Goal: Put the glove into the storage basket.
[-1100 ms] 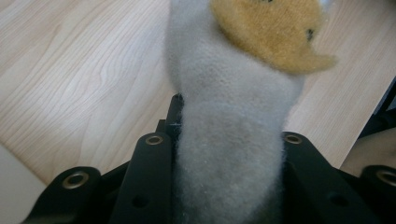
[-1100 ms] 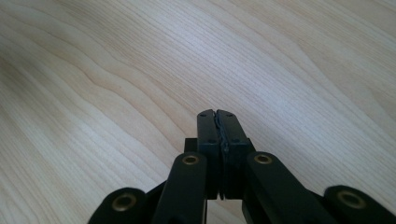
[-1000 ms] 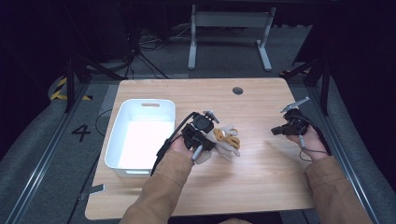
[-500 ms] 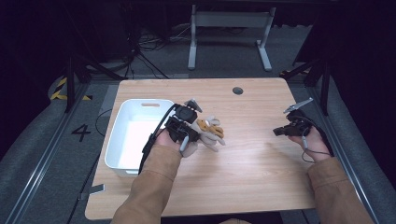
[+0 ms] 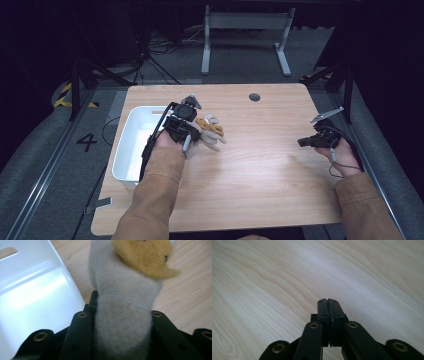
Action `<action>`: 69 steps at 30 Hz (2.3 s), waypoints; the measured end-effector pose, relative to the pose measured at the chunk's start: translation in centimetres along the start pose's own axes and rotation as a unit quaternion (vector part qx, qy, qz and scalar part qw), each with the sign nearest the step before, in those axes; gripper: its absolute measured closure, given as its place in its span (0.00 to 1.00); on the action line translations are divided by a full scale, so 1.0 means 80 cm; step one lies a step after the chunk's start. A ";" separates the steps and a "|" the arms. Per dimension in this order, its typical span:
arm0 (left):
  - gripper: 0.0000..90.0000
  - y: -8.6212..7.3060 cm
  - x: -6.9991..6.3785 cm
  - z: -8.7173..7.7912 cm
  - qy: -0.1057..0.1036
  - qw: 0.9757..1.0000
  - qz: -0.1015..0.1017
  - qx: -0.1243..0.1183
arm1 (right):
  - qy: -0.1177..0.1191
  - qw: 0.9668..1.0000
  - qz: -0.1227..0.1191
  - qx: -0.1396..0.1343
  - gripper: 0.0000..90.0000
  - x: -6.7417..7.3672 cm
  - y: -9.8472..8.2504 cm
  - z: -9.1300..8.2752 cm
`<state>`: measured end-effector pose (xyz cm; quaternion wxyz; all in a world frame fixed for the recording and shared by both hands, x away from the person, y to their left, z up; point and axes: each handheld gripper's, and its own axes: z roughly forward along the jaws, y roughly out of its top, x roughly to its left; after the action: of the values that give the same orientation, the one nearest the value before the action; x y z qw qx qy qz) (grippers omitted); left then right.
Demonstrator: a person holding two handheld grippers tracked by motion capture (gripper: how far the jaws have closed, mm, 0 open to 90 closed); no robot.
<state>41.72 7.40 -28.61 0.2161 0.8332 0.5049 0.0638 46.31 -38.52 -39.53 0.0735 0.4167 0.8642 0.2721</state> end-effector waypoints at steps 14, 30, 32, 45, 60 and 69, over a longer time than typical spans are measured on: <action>0.78 -0.004 0.036 -0.014 0.019 0.996 -0.092 -0.010 | -0.007 1.000 0.011 0.001 0.99 -0.004 -0.011 -0.003; 0.78 -0.015 0.065 -0.035 0.066 0.984 -0.162 -0.035 | -0.014 1.000 0.009 0.008 0.99 -0.002 -0.011 0.001; 0.78 -0.017 0.068 -0.036 0.070 0.983 -0.167 -0.038 | -0.014 1.000 0.010 0.007 0.99 -0.002 -0.011 0.001; 0.78 -0.028 0.092 -0.039 0.091 0.975 -0.199 -0.045 | -0.018 1.000 0.005 0.011 0.98 -0.001 -0.011 0.004; 0.78 -0.048 0.112 -0.025 0.101 0.962 -0.243 -0.071 | -0.013 1.000 0.005 0.016 0.98 -0.001 -0.011 0.007; 0.77 -0.062 0.118 -0.013 0.098 0.956 -0.260 -0.090 | -0.012 1.000 0.005 0.017 0.98 -0.002 -0.012 0.010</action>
<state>41.92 17.86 -30.85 0.2485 0.6401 0.7149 0.1323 46.03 -38.80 -40.70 0.0752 0.4250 0.8660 0.2525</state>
